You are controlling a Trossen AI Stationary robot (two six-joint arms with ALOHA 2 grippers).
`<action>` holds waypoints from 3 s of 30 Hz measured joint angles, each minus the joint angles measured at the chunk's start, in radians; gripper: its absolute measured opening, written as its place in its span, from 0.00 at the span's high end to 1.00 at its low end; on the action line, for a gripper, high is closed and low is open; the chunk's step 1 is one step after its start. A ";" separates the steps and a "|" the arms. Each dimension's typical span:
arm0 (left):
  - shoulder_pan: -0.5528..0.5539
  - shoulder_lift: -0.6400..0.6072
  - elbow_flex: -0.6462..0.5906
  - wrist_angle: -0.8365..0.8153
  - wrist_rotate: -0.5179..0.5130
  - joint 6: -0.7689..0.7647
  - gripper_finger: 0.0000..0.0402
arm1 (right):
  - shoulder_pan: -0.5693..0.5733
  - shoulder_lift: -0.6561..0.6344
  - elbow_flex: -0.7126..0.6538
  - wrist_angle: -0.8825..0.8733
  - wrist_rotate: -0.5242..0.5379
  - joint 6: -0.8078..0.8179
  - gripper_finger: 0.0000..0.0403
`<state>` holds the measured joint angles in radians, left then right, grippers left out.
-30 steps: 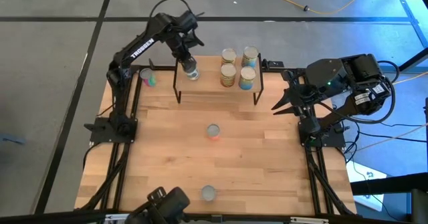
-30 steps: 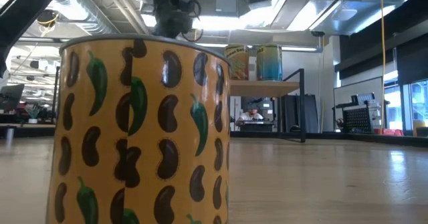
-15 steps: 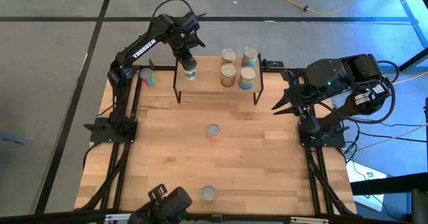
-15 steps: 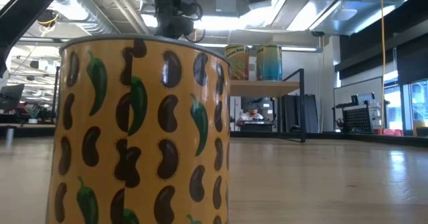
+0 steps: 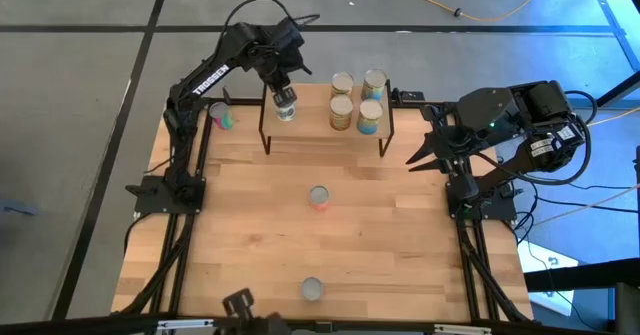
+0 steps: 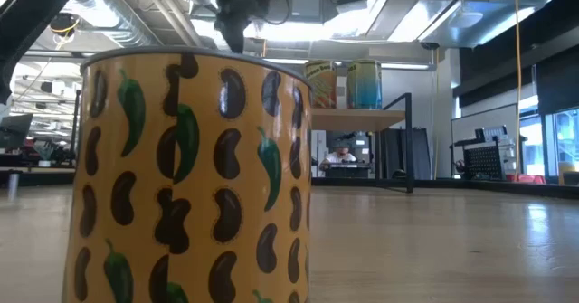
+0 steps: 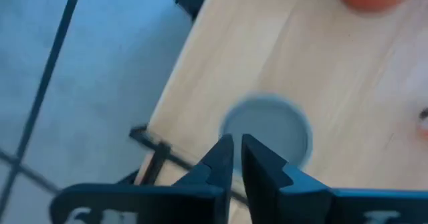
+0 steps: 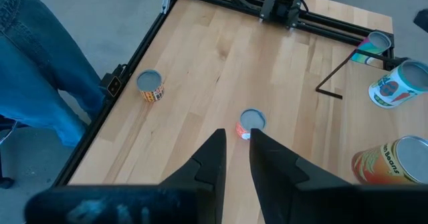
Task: Pick and place cans onto a shelf
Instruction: Put the canned vegetables mixed on the shelf
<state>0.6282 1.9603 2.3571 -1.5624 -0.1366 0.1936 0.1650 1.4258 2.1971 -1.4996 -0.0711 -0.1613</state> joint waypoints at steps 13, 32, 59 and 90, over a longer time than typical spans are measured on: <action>-0.062 -0.082 -0.197 -0.010 0.046 -0.196 1.00 | 0.000 0.000 0.000 0.000 0.001 0.000 0.83; -0.019 -0.082 -0.290 -0.008 -0.011 -0.192 1.00 | 0.000 0.000 0.000 0.000 0.000 0.000 0.83; -0.011 -0.082 -0.290 0.123 0.050 -0.121 1.00 | 0.000 0.000 0.000 0.000 0.000 0.000 0.83; -0.016 0.007 -0.290 0.122 0.039 -0.011 1.00 | 0.000 0.000 0.000 -0.001 0.000 0.004 0.83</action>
<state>0.6117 1.9674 2.0666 -1.4406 -0.0974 0.1825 0.1650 1.4258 2.1971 -1.5002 -0.0715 -0.1574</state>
